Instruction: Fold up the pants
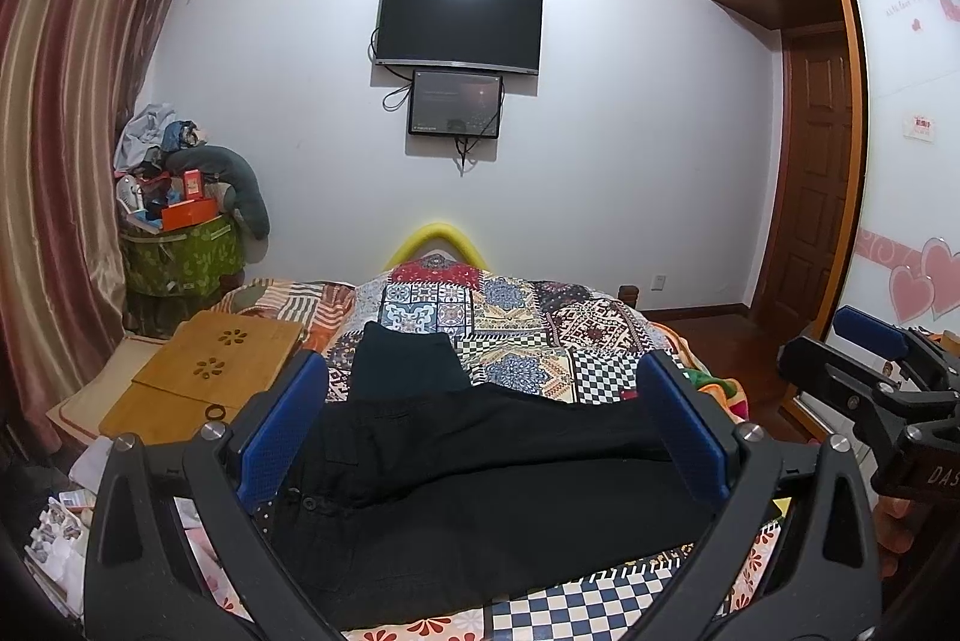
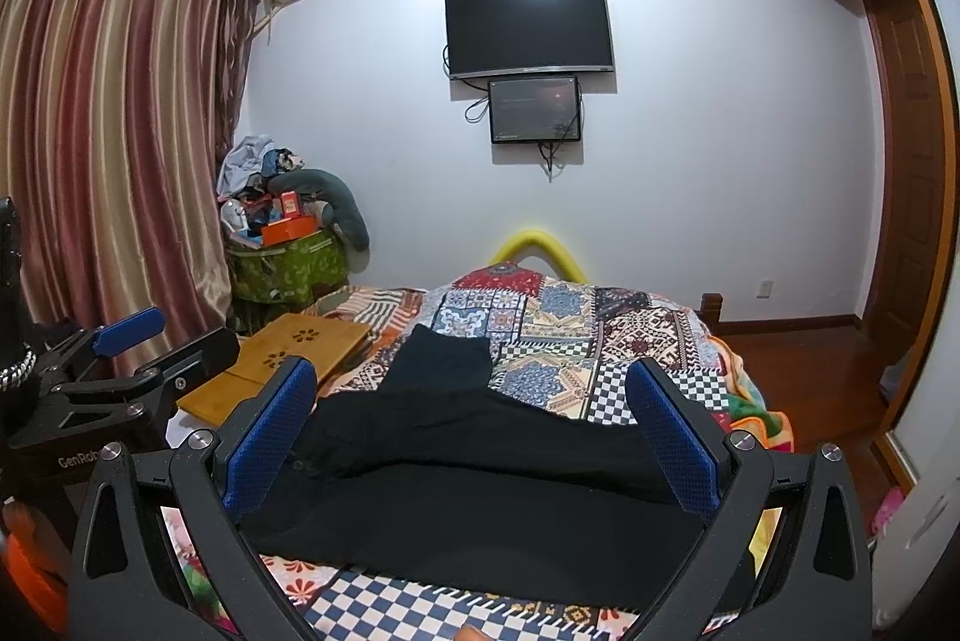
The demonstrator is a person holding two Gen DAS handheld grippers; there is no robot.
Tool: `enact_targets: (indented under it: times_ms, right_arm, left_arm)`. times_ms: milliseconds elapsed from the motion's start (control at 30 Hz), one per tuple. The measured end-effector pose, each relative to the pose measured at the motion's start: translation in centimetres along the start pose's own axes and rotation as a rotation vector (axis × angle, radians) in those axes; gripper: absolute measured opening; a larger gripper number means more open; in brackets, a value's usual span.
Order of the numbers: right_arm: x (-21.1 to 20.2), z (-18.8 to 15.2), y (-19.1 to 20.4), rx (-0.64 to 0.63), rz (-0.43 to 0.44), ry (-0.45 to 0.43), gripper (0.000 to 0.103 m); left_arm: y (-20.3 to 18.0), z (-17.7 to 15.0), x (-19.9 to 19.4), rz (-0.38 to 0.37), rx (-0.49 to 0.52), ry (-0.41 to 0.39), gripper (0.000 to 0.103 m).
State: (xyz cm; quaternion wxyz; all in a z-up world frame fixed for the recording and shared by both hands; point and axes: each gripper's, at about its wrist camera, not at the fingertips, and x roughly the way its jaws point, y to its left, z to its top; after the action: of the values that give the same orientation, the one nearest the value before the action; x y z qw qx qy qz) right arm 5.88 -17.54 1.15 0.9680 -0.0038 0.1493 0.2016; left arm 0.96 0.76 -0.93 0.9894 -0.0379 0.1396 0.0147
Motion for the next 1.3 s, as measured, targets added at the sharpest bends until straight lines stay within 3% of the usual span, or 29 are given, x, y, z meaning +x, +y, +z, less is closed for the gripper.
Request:
enact_targets:
  times_ms: [900,1300]
  right_arm:
    - [0.0,0.2,-0.9,0.005,-0.009,0.004,0.102]
    - [1.4,0.1,-2.0,-0.010,-0.052,0.017,0.102]
  left_arm:
    - [0.2,0.1,-0.2,-0.002,0.002,0.001,0.103]
    - [1.3,-0.3,2.3,-0.008,-0.003,0.043,0.103]
